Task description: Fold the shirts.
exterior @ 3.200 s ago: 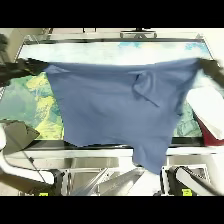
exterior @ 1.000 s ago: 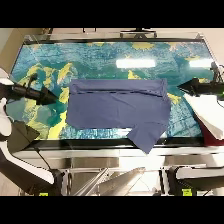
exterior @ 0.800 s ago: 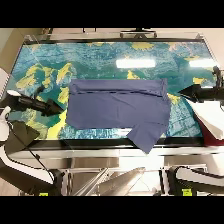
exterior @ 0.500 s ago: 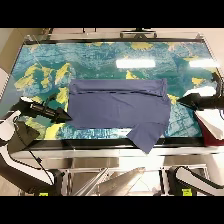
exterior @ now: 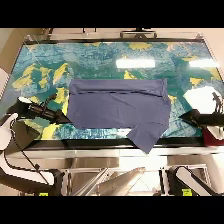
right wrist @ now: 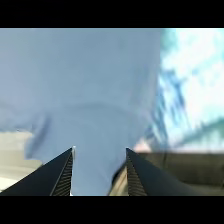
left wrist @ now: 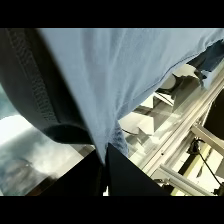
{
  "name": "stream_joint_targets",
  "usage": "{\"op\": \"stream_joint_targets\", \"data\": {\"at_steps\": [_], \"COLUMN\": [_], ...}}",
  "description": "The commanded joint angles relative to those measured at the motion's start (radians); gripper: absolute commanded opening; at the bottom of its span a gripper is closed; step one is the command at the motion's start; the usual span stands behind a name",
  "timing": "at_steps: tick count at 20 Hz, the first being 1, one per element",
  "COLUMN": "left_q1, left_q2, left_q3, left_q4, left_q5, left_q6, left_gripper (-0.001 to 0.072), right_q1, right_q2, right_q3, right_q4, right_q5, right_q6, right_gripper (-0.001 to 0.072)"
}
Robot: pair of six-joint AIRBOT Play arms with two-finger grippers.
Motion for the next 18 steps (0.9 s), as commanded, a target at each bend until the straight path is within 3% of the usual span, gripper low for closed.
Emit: {"op": "stream_joint_targets", "data": {"at_steps": [1,7,12,13,15,18], "left_q1": [0.003,-0.003,-0.002,-0.002,-0.002,0.011], "left_q2": [0.019,0.019,0.019,0.019,0.019,0.022], "left_q3": [-0.019,-0.019,-0.019,-0.019,-0.019,-0.016], "left_q4": [-0.001,0.000,-0.001,-0.001,0.000,0.006], "left_q5": [0.018,0.027,0.028,0.026,0.012,-0.015], "left_q6": [0.014,0.014,0.014,0.014,0.014,0.003], "left_gripper": [0.0029,0.0030,0.0030,0.0029,0.0029,0.0029], "right_q1": [-0.010,0.045,0.190,0.213,0.221,0.201], "right_q2": [0.006,-0.005,-0.084,-0.097,-0.103,-0.079], "right_q3": [-0.177,-0.407,-0.427,-0.427,-0.417,-0.325], "right_q4": [-0.020,0.087,0.271,0.304,0.329,0.285], "right_q5": [-0.102,-0.270,-0.343,-0.349,-0.322,-0.202], "right_q6": [0.039,0.045,-0.028,-0.047,-0.061,-0.050], "right_gripper": [0.0397,0.0416,0.0413,0.0388,0.0119,0.0021]}}
